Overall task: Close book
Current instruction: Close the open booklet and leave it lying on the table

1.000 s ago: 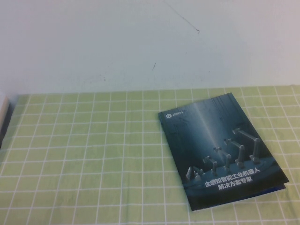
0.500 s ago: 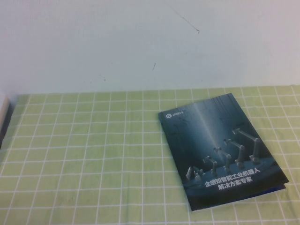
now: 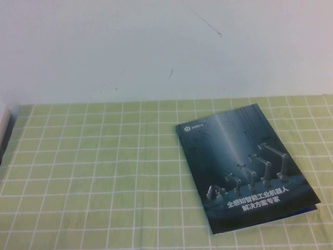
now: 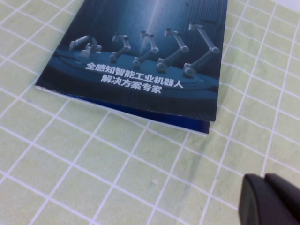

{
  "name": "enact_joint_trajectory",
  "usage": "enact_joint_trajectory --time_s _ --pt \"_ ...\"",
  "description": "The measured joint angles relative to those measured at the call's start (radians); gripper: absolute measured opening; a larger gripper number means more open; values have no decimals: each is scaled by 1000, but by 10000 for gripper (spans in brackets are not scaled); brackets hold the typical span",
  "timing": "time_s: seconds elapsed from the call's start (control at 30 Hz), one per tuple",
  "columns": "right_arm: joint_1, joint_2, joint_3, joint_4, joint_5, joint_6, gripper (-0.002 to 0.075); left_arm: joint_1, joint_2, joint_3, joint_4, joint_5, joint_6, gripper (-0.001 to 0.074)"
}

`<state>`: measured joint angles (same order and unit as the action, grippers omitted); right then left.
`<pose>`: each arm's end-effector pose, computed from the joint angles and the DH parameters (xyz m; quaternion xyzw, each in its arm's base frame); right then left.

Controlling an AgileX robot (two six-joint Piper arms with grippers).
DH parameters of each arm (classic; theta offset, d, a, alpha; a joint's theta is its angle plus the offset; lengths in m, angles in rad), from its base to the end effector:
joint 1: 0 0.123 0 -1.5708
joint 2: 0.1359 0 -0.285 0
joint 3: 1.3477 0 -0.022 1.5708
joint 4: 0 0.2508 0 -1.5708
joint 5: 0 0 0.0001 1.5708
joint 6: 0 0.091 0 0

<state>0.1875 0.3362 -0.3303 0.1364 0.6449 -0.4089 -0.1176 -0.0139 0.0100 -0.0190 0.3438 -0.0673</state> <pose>0.0686 0.0206 0.2467 -0.2300 0.8435 0.0086 0.4854 0.0525 -0.0068 0.1796 0.0148 0.7904 -0.0645 0.6090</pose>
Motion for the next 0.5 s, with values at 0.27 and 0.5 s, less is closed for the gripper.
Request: enact_joint_trajectory --time_s 0.27,0.5 --pt "0 0 0 0 0 0 -3 0 0 0 0 0 0 -2" --pt "-41 -62 56 -96 -103 -71 -3 0 0 0 0 0 0 -2"
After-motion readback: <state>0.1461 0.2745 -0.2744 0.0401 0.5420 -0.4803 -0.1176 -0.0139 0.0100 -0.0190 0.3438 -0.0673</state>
